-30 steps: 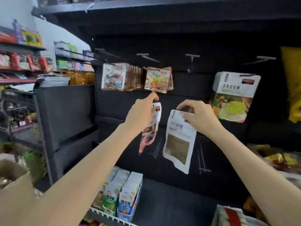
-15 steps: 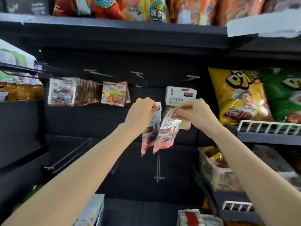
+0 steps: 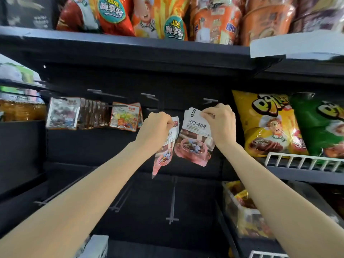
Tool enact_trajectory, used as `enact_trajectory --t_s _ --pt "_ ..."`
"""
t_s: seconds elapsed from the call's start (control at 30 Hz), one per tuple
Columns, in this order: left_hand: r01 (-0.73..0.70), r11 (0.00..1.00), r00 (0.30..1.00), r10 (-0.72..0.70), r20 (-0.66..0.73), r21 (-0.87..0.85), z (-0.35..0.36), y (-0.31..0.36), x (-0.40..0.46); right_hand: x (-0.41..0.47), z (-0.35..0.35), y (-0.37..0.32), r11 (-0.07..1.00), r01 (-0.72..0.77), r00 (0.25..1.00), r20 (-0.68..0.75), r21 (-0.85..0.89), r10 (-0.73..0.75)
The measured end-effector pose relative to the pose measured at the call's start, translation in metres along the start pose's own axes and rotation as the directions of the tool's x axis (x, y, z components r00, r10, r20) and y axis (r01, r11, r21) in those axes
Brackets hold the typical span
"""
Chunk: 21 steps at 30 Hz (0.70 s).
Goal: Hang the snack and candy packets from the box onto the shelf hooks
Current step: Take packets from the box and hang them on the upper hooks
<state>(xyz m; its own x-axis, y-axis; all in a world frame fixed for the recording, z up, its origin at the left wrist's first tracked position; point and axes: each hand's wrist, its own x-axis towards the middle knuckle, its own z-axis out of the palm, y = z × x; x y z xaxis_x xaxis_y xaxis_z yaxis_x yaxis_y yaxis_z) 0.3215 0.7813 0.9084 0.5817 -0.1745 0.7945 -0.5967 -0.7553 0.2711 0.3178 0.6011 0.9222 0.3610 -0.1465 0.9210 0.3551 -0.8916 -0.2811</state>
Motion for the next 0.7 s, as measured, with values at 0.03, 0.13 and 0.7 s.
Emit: enact_trajectory --t_s 0.03,0.13,0.7 --pt "0.008 1.0 1.0 -0.008 -0.006 0.0 -0.001 -0.002 0.001 -0.001 0.001 0.002 1.0 0.018 1.0 -0.016 -0.001 -0.018" --pt "0.007 1.0 1.0 -0.007 -0.002 0.0 -0.002 -0.007 0.001 -0.003 0.003 0.009 0.998 0.069 0.996 -0.06 -0.009 -0.07" --pt "-0.011 1.0 0.999 0.01 0.04 0.01 0.009 -0.002 0.003 -0.001 0.017 0.01 0.975 0.217 0.965 -0.137 -0.054 -0.223"
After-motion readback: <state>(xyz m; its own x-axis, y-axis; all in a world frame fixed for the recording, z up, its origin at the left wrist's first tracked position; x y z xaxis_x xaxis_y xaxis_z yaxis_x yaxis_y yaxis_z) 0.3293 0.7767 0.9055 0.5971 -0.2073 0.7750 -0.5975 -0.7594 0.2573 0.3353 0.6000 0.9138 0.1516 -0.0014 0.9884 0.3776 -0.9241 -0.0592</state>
